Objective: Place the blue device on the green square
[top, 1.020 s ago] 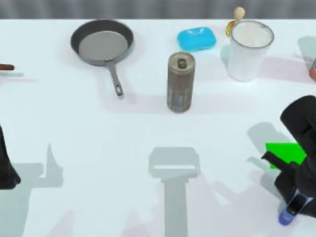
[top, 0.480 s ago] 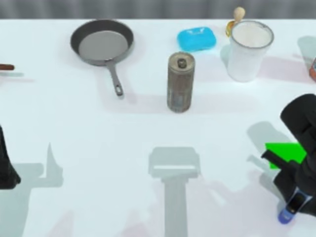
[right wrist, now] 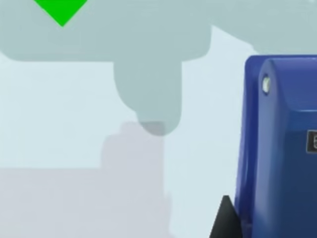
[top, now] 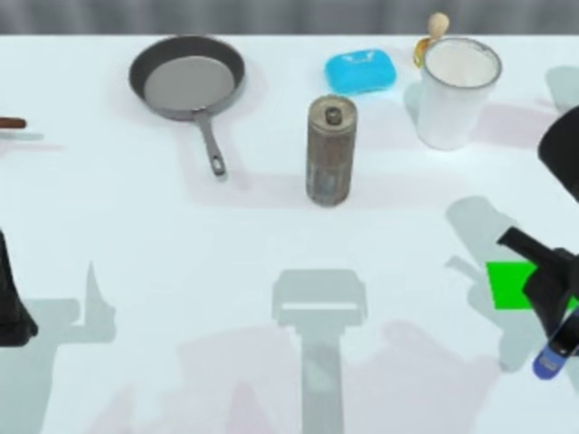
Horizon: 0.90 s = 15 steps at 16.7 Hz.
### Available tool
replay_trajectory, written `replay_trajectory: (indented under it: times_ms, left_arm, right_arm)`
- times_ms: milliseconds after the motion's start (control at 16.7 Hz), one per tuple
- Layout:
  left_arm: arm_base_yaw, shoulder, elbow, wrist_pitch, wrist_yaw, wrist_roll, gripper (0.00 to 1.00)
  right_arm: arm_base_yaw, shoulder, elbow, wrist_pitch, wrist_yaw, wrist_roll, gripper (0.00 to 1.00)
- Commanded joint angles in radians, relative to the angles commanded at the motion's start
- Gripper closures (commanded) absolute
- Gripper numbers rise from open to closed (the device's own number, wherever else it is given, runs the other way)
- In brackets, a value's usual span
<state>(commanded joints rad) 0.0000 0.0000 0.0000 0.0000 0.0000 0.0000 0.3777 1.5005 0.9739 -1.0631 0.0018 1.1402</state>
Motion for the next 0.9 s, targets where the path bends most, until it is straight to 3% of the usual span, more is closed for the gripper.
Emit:
replay_trajectory:
  times_ms: [540, 720, 900]
  left_arm:
    - [0.0, 0.0, 0.0, 0.0, 0.0, 0.0, 0.0]
    - [0.0, 0.0, 0.0, 0.0, 0.0, 0.0, 0.0]
    - [0.0, 0.0, 0.0, 0.0, 0.0, 0.0, 0.0]
  right_arm:
    - [-0.003, -0.024, 0.05, -0.057, 0.0, -0.032, 1.0]
    - [-0.009, 0.006, 0.087, -0.065, 0.0, -0.151, 1.0]
    - [-0.023, 0.055, 0.14, -0.08, -0.001, -0.361, 1.0]
